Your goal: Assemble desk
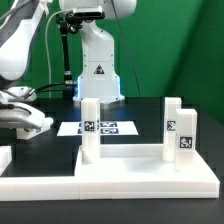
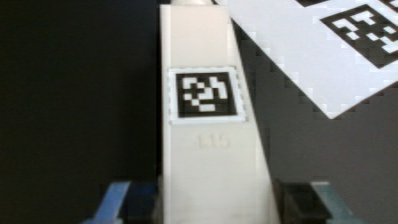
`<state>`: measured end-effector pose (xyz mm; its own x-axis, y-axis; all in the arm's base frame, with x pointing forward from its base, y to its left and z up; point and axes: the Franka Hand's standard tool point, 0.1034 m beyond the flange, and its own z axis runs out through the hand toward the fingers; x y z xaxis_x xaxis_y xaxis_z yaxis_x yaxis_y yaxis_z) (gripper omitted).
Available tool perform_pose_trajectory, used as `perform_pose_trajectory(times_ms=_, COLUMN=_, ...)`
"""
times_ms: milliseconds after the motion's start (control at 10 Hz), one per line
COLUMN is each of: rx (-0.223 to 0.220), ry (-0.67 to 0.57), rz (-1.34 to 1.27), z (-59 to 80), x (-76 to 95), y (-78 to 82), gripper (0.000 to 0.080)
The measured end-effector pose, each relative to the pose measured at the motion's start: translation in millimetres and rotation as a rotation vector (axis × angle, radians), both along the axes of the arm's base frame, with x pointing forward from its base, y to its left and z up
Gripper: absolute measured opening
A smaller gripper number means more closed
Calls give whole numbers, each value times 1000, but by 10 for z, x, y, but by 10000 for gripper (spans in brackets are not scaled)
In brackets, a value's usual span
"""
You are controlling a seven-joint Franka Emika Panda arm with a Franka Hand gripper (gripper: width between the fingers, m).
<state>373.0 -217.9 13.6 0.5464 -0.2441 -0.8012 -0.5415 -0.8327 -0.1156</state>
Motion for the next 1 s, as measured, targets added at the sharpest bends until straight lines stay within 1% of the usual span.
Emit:
perform_pose_trajectory(times_ms=500, rx=0, ry=0, rz=0, z=2, x=1, y=-2, gripper=291)
perform_pose_trajectory(times_ms=600, rx=-4, ry=-11, rz=17, z=21, x=35, y=-22, gripper=291)
perform_pose_trajectory(times_ms=700, rx=-15, ry=-53, rz=61, z=157, x=196, y=-70, gripper=291)
perform_pose_trajectory(times_ms=800, rx=-14, ry=-86, rz=73, z=331, x=360, y=-108, gripper=291)
perform_pose_trajectory(times_ms=900, rx=-25, ry=-132, rz=88, z=544, x=548, y=-93, gripper=292)
perform_pose_trajectory(times_ms=1000, rx=-40, ry=-165, rz=89, z=775, x=694, y=17, gripper=292)
